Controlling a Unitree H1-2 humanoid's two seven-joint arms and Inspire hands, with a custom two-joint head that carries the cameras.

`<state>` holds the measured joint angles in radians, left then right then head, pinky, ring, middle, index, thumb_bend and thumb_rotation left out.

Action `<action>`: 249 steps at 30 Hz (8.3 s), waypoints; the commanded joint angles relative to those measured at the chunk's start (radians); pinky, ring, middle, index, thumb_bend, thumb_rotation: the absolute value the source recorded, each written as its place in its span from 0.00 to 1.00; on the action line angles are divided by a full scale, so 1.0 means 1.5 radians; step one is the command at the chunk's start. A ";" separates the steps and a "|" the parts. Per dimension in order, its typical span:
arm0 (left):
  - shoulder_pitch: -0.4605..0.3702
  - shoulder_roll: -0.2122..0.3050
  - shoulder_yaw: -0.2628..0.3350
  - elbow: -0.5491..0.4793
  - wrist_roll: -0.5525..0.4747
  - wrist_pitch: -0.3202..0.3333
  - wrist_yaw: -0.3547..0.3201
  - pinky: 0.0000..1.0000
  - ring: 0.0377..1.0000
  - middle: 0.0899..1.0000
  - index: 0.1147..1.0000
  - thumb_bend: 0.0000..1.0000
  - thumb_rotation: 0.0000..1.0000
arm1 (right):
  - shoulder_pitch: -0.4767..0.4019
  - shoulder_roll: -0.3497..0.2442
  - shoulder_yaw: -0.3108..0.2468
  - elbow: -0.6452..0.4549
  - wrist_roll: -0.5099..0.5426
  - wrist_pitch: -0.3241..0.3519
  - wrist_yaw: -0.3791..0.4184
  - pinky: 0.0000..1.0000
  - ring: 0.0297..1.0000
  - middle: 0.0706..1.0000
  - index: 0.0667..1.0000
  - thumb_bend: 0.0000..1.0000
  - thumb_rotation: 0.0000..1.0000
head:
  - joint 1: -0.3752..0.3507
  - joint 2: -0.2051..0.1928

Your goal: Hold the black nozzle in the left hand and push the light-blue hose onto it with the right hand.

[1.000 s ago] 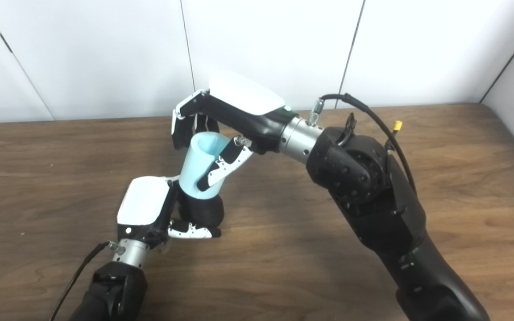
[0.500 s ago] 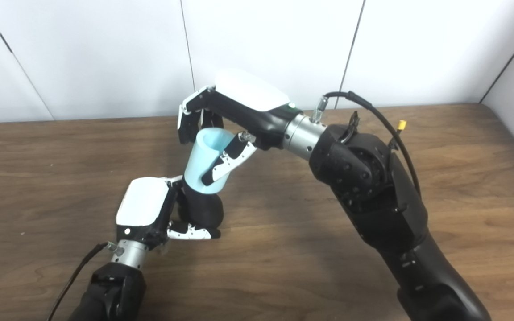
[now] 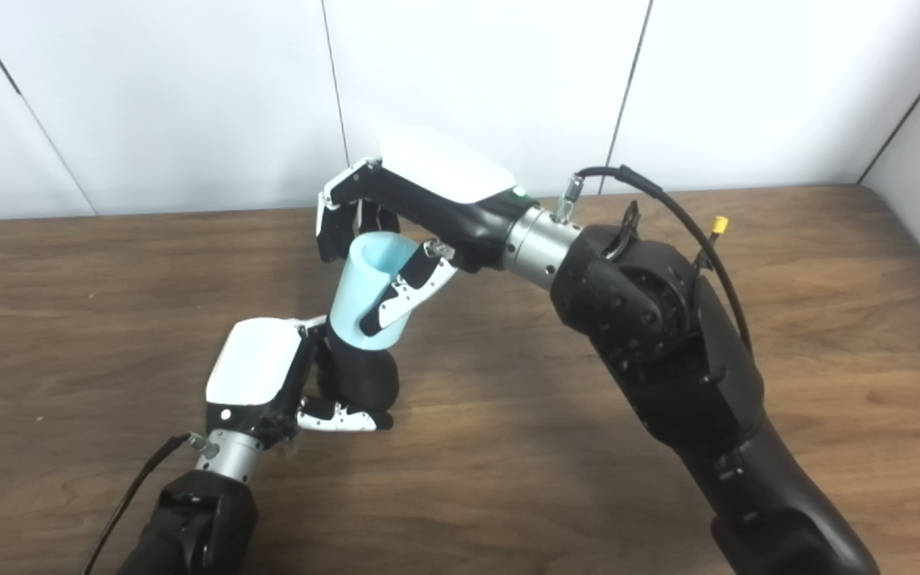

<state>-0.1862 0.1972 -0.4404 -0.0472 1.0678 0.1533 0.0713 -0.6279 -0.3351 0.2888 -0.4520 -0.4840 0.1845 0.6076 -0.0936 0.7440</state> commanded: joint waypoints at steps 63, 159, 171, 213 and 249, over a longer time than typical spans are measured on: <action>0.011 -0.011 -0.015 -0.014 0.007 0.015 -0.040 0.51 0.50 0.39 0.43 0.53 0.00 | -0.066 -0.010 -0.022 0.091 -0.018 -0.110 -0.060 0.38 0.38 0.47 0.44 0.50 0.00 | 0.010 0.014; 0.006 -0.024 -0.014 -0.030 0.027 0.025 -0.074 0.49 0.47 0.37 0.43 0.52 0.00 | -0.018 -0.001 0.016 0.081 -0.019 -0.076 -0.043 0.36 0.37 0.47 0.46 0.50 0.00 | 0.017 0.037; 0.006 -0.022 -0.015 -0.031 0.029 0.023 -0.075 0.50 0.47 0.38 0.43 0.52 0.00 | -0.006 0.009 0.040 0.076 -0.044 -0.062 -0.033 0.36 0.37 0.47 0.47 0.50 0.00 | 0.018 0.038; 0.001 -0.026 -0.017 -0.024 0.032 0.024 -0.073 0.49 0.47 0.37 0.43 0.52 0.00 | -0.141 -0.019 0.063 0.049 -0.027 -0.045 0.116 0.35 0.39 0.49 0.43 0.50 0.00 | 0.016 0.042; 0.003 -0.026 -0.017 -0.033 0.037 0.025 -0.077 0.45 0.45 0.36 0.43 0.52 0.00 | -0.080 0.006 0.068 0.064 -0.032 -0.070 0.051 0.32 0.38 0.50 0.46 0.49 0.00 | 0.019 0.051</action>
<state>-0.1889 0.1682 -0.4501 -0.0864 1.1333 0.1976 -0.0148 -0.7341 -0.3277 0.3971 -0.3537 -0.5357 0.0903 0.6929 -0.0644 0.8191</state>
